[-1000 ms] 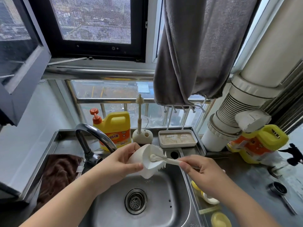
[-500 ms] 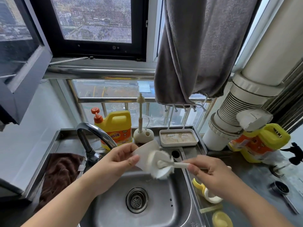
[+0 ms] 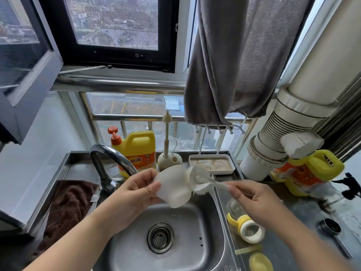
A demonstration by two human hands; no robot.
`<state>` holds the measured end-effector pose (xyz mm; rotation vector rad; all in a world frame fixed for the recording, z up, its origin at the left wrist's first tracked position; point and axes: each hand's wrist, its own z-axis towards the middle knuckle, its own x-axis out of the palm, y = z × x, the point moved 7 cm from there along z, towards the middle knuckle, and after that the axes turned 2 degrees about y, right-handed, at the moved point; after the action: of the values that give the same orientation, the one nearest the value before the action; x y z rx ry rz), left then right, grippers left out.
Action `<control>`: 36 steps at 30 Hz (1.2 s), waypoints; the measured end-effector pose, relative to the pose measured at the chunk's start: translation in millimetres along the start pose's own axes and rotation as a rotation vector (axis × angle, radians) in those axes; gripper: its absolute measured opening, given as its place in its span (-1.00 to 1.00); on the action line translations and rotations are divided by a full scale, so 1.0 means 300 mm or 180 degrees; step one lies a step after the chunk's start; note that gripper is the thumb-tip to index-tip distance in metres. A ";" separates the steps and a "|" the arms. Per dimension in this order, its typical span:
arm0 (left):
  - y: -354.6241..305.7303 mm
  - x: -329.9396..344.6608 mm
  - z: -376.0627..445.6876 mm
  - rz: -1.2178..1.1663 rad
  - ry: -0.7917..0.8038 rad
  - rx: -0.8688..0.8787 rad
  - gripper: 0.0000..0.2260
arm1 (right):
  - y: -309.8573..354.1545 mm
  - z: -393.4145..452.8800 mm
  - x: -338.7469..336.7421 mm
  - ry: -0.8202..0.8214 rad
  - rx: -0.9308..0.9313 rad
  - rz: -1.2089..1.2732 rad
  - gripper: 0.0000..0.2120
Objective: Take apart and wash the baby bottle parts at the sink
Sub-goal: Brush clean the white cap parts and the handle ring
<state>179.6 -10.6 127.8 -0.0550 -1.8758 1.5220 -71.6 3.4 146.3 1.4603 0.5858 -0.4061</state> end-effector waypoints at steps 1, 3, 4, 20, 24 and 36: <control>0.003 0.006 0.006 -0.0048 0.0004 -0.0022 -0.69 | 0.022 0.010 0.019 0.0010 -0.0058 0.0017 -0.82; 0.000 0.016 0.010 -0.0111 -0.0046 -0.0074 -0.66 | 0.061 0.013 0.057 0.0142 -0.0273 -0.0068 -0.80; -0.006 0.015 0.008 -0.0146 -0.0098 -0.0095 -0.64 | 0.064 0.005 0.070 0.0235 -0.0329 -0.0140 -0.79; -0.066 0.012 0.010 0.1034 -0.0166 -0.0318 -0.40 | 0.027 -0.040 0.033 -0.0019 -0.0004 -0.0153 -0.73; -0.075 0.023 0.030 0.1487 -0.0492 -0.0301 -0.54 | 0.020 -0.038 0.051 -0.0012 0.0021 -0.0142 -0.82; -0.009 0.040 0.040 0.1578 -0.0309 -0.0358 -0.90 | 0.030 -0.041 0.090 0.0034 -0.0326 -0.0422 -0.79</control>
<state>165.2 -16.2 135.3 -0.5421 -2.1286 1.7602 -46.4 18.8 137.2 1.3308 0.7045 -0.4656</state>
